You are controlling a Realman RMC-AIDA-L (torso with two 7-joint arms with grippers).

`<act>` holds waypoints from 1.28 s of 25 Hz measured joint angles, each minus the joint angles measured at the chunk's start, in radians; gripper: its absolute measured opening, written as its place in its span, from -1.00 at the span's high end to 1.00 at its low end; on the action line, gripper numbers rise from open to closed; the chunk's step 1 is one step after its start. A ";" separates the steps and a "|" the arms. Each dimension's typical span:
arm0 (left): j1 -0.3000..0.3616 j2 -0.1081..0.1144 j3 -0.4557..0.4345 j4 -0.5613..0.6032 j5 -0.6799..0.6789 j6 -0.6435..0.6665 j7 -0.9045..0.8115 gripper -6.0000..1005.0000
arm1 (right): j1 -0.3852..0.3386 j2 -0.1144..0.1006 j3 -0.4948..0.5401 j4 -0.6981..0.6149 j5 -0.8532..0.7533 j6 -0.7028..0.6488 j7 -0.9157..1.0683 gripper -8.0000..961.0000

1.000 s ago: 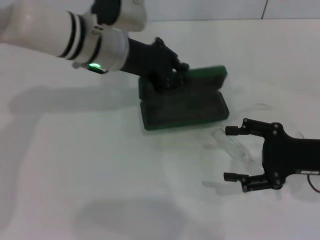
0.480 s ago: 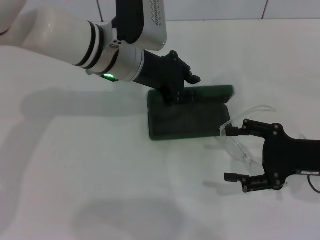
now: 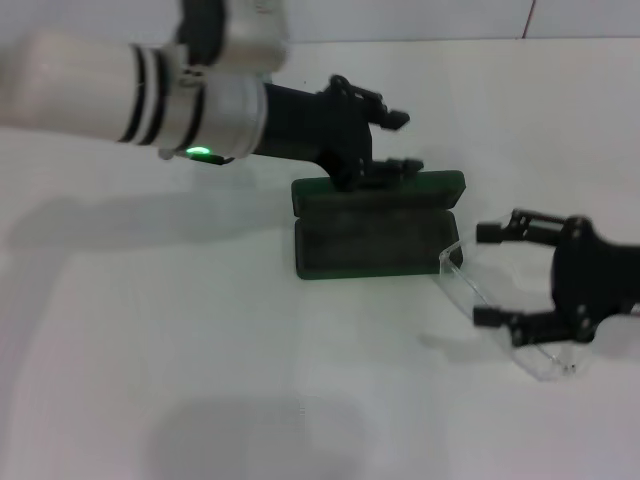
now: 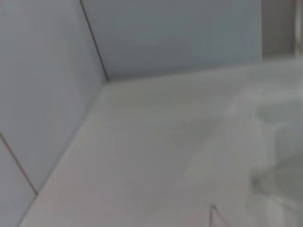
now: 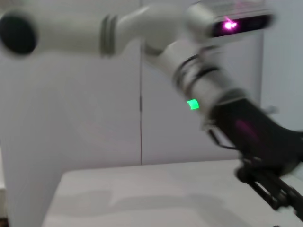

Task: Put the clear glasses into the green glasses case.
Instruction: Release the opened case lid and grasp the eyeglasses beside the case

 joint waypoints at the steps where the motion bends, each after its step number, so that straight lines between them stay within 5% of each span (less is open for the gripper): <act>1: 0.042 0.000 0.000 0.027 -0.044 0.000 0.016 -0.03 | -0.004 -0.013 0.007 -0.037 -0.012 -0.002 0.065 -0.54; 4: 0.156 0.002 0.000 0.073 -0.173 0.017 0.076 -0.05 | -0.017 -0.053 0.057 -0.199 -0.119 -0.014 0.333 -0.54; 7: 0.237 0.003 -0.006 0.077 -0.266 0.064 0.147 -0.05 | -0.022 -0.051 0.179 -0.413 -0.357 -0.039 0.660 -0.53; 11: 0.314 0.003 -0.008 0.075 -0.318 0.088 0.214 -0.05 | -0.003 0.041 0.313 -0.710 -0.791 -0.070 1.027 -0.52; 15: 0.339 0.003 -0.008 0.066 -0.326 0.090 0.232 -0.05 | 0.031 0.144 0.336 -0.904 -1.178 -0.086 1.284 -0.47; 18: 0.339 0.005 -0.008 0.056 -0.323 0.090 0.235 -0.06 | 0.059 0.184 0.314 -0.935 -1.289 -0.114 1.340 -0.43; 32: 0.330 0.007 -0.008 0.035 -0.305 0.091 0.230 -0.06 | 0.066 0.190 0.115 -0.886 -1.287 0.012 1.436 -0.27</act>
